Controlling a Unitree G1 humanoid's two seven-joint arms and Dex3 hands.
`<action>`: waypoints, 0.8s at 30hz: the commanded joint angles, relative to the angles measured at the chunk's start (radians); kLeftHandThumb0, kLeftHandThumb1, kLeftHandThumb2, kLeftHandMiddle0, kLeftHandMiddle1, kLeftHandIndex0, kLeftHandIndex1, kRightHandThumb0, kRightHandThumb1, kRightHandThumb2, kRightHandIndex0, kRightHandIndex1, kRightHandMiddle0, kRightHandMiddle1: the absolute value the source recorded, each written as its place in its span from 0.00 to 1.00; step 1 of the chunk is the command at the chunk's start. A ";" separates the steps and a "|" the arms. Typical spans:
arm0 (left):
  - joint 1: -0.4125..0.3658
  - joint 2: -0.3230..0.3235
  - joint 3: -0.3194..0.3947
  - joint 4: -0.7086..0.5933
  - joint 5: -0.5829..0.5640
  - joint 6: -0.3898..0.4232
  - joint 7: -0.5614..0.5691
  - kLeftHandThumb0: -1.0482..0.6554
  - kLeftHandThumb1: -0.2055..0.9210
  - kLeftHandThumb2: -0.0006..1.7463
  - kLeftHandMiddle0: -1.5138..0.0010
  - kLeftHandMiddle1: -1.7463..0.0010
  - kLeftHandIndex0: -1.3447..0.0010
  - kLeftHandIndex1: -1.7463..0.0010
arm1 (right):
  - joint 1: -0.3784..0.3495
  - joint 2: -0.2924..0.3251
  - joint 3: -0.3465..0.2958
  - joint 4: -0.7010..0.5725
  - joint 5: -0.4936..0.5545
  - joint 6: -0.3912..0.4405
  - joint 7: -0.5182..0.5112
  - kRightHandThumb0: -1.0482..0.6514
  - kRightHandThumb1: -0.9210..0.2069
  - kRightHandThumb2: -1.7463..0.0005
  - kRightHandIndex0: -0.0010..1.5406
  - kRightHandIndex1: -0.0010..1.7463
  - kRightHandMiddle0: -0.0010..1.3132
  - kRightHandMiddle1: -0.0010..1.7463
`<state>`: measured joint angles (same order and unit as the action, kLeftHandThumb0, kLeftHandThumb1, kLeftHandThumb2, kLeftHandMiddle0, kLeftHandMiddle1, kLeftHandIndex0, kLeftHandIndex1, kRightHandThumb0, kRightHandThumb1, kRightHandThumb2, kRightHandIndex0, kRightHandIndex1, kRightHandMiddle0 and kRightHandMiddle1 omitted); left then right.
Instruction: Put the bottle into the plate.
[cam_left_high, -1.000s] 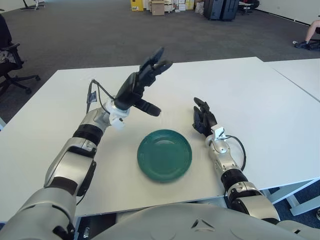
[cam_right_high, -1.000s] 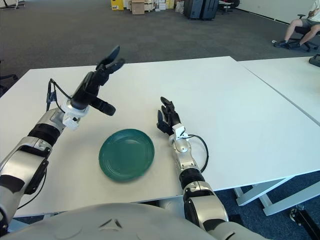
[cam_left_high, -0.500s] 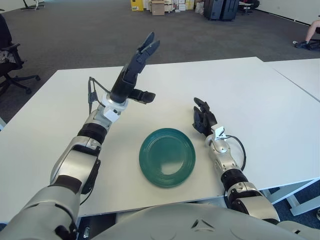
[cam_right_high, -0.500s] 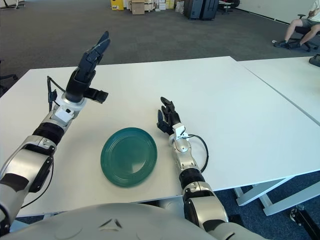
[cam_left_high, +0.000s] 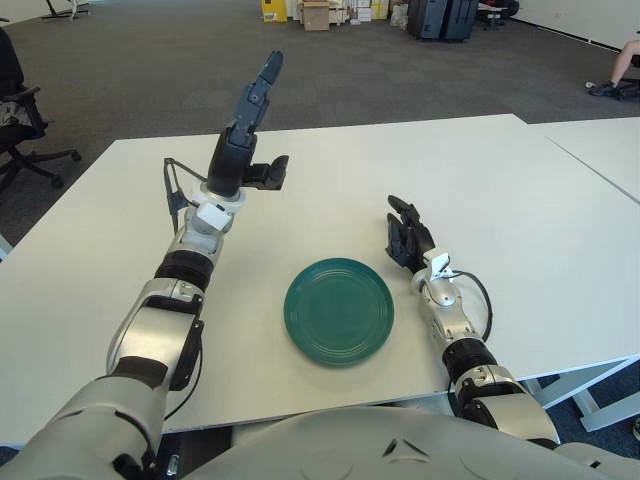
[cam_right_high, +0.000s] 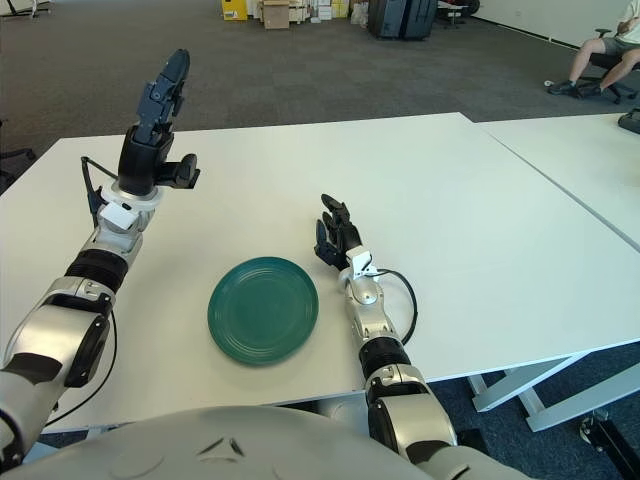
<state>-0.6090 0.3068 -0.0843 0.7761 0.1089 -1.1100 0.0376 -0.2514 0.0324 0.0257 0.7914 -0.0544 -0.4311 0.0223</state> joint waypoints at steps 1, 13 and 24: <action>0.007 -0.007 0.020 -0.022 0.012 0.038 -0.008 0.10 1.00 0.55 0.98 1.00 1.00 0.93 | 0.040 -0.002 0.001 0.050 -0.005 0.047 -0.003 0.20 0.00 0.55 0.14 0.00 0.00 0.27; 0.029 -0.017 0.043 -0.072 0.026 0.092 -0.020 0.07 1.00 0.56 0.97 1.00 1.00 0.90 | 0.044 0.002 -0.003 0.040 0.007 0.050 0.008 0.20 0.00 0.55 0.15 0.00 0.00 0.26; 0.030 -0.023 0.057 -0.083 0.046 0.105 -0.014 0.07 1.00 0.57 0.97 0.99 1.00 0.90 | 0.042 0.003 -0.003 0.043 0.004 0.054 0.001 0.20 0.00 0.55 0.15 0.00 0.00 0.27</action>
<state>-0.5813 0.2870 -0.0392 0.6986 0.1449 -1.0210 0.0228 -0.2515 0.0333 0.0250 0.7911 -0.0539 -0.4310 0.0222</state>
